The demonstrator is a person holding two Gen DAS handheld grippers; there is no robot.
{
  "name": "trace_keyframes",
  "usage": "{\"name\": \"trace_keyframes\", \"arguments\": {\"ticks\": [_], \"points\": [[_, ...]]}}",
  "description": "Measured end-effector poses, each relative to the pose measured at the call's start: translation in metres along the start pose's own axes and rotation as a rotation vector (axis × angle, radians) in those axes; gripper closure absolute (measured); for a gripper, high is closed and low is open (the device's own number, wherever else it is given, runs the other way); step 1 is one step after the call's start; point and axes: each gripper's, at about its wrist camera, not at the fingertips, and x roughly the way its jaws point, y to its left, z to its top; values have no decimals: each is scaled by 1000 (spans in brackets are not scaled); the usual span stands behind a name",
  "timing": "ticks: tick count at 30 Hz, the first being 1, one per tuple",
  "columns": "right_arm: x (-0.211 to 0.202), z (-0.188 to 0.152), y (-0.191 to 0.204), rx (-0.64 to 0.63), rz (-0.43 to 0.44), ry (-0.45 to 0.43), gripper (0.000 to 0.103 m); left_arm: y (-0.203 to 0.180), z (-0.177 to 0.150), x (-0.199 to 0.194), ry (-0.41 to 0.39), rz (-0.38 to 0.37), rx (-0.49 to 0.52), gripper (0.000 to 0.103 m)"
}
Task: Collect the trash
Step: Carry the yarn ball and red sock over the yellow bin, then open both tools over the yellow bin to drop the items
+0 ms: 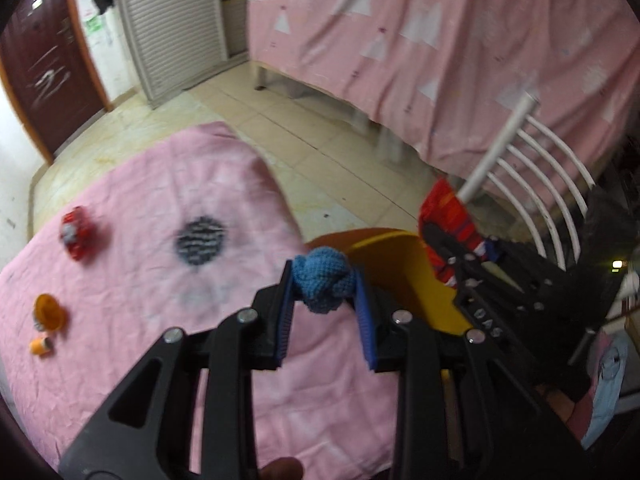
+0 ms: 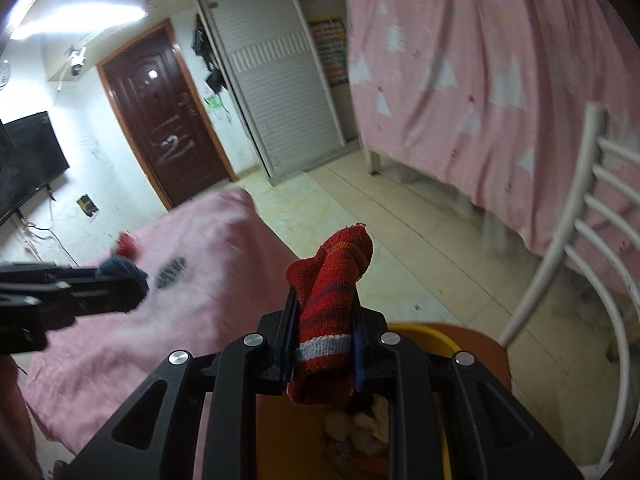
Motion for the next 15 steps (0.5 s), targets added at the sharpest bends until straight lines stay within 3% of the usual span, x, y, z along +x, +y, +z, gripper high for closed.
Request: {"name": "trace_keyframes", "arguments": {"ticks": [4,6,8,10,12,15], "points": [[3,-13,-15,15,-27,32,82,-24,0,8,18,-26,44,76],[5,-19,-21,25,-40,44,74,-36,1,13,28,-51,63,71],[6,-24,-27,39,-54,53,67,-43,4,15,26,-61,75,51],[6,-26,-29,47,-64,55,56,-46,5,14,18,-62,81,43],[5,-28,-31,51,-71,55,46,-47,7,13,13,-66,84,43],[4,-29,-31,57,-74,50,44,-41,5,9,7,-68,73,43]]}}
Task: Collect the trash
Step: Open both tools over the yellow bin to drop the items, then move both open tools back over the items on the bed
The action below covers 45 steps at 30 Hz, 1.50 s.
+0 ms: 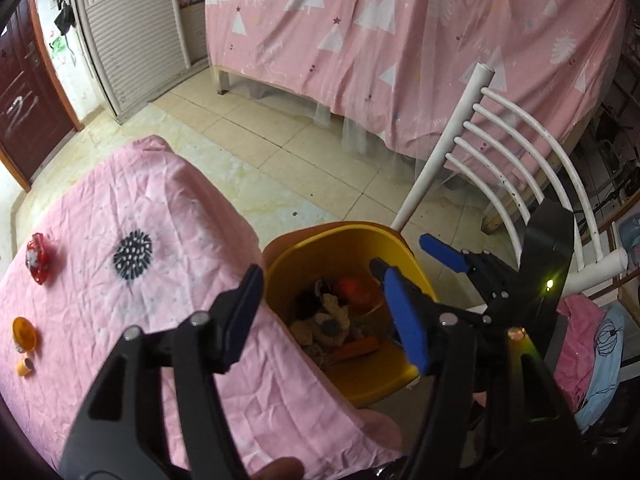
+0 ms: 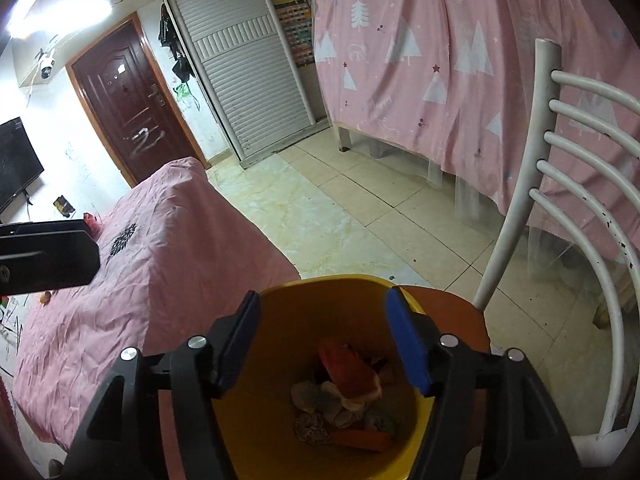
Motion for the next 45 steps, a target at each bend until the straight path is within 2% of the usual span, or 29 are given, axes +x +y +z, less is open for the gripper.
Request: {"name": "trace_keyframes", "arguments": {"ticks": [7,15,21,33,41,45], "points": [[-4,5,12,-10,13,-18,43,26,-5,-15,-21,1,-60,43],[-9,23,55,-58,51,-44,42,73,-18,-43,-70,33,-141,43],[-1,33,107,-137,93,-35,42,119,-33,-63,-94,75,-209,43],[26,37,225,-300,203,11,42,242,-81,-104,-120,202,-385,43],[45,29,292,-401,265,53,42,303,-106,-113,-109,254,-486,43],[54,24,313,-431,285,71,42,327,-114,-111,-92,268,-533,43]]}}
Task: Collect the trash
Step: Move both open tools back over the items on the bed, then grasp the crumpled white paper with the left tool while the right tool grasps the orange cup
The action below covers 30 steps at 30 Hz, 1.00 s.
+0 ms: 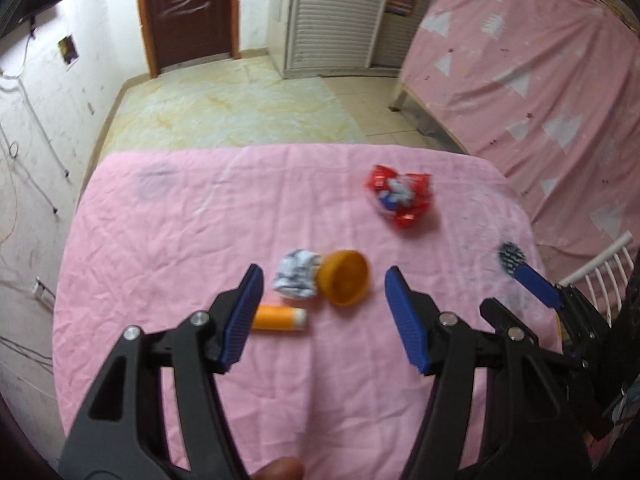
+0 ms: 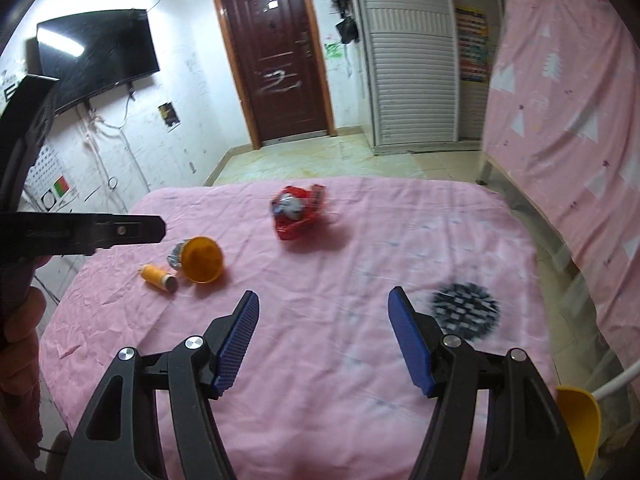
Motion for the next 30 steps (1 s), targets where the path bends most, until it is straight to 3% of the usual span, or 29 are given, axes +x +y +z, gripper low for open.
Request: {"name": "trace_keyframes", "arguments": {"ticks": [7,16,23,30], "points": [[21,8,28,-62,44,29,42,31,6,25,57,13,-71,43],[37,12,49,-116,80,58,42,33,9,50,109,-10,-81,43],[47,16,59,-148,91,80,42,27,5,64,136,-15,-63,73],[66,24,78,-207,109,116,42,43,9,54,104,-12,-112,73]]}}
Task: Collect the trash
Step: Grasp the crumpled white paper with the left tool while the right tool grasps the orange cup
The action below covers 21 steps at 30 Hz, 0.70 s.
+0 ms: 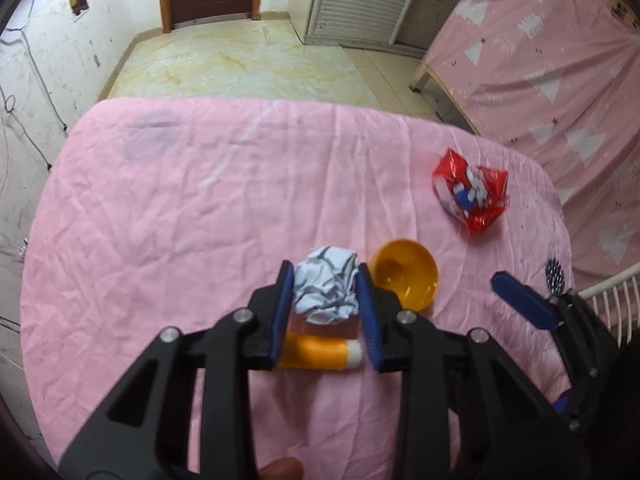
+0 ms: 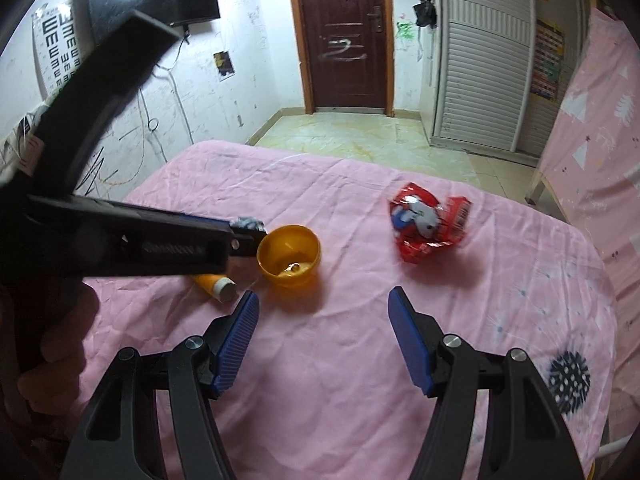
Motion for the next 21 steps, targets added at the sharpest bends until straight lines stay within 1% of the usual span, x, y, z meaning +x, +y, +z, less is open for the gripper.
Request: {"name": "trace_keyframes", "arguments": {"ticks": [10,15,17,19,21], "points": [[32,18,7,-6,49,44,42,33,5,-34,-74,6,-59,73],[46,22,12,-17,39,72,42,39,1,-38,-78,4,-72,73],[48,24,14,-23,27,71,42,39,-1,-38,-76,3,-75,73],[49,24,15,-27,25,72,49,39,-2,-37,-73,4,-76,73],[48,23,13,-20,11,64,69,39,-4,-36,-70,4,-77,73]]}}
